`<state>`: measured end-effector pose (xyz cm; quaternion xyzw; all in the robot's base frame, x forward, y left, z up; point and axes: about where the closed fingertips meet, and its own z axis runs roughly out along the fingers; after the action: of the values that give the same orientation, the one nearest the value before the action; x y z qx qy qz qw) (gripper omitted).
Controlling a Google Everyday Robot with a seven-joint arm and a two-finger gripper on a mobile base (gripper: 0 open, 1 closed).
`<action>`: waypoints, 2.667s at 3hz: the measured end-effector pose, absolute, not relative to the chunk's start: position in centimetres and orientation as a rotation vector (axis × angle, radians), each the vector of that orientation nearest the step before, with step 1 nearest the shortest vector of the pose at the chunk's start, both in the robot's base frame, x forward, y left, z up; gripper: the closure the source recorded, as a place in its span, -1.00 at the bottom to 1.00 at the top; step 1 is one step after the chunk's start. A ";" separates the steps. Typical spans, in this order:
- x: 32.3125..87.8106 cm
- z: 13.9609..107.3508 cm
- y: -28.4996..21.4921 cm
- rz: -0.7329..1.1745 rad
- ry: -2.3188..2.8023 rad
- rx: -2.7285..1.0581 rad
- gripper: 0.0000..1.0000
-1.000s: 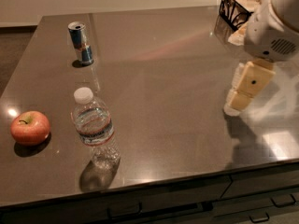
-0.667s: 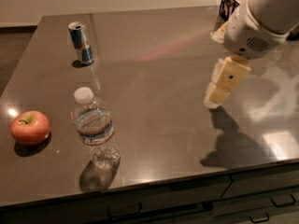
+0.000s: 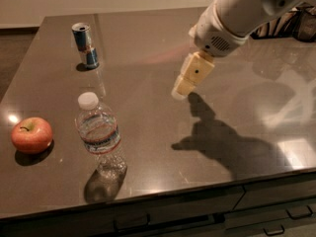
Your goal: Move redbull can near water bottle
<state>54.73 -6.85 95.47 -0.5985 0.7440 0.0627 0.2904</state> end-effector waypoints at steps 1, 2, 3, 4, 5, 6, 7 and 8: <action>56.8 95.1 -2.4 0.237 1.928 -1.573 -1.00; 58.6 95.0 2.2 0.326 1.896 -1.551 -1.00; 60.3 94.1 6.4 0.384 1.901 -1.512 -1.00; 62.1 93.5 10.6 0.399 1.901 -1.468 -1.00; 64.5 92.8 13.3 0.353 1.903 -1.421 -1.00; 67.6 91.8 14.9 0.305 1.926 -1.362 -1.00; 70.4 91.0 16.3 0.298 1.950 -1.310 -1.00; 72.2 90.4 17.1 0.313 1.967 -1.272 -1.00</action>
Offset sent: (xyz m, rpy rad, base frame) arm 0.0635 0.1492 -0.0055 0.2435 0.0357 0.0660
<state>72.22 17.13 90.42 -0.4980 0.7701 0.1224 0.3794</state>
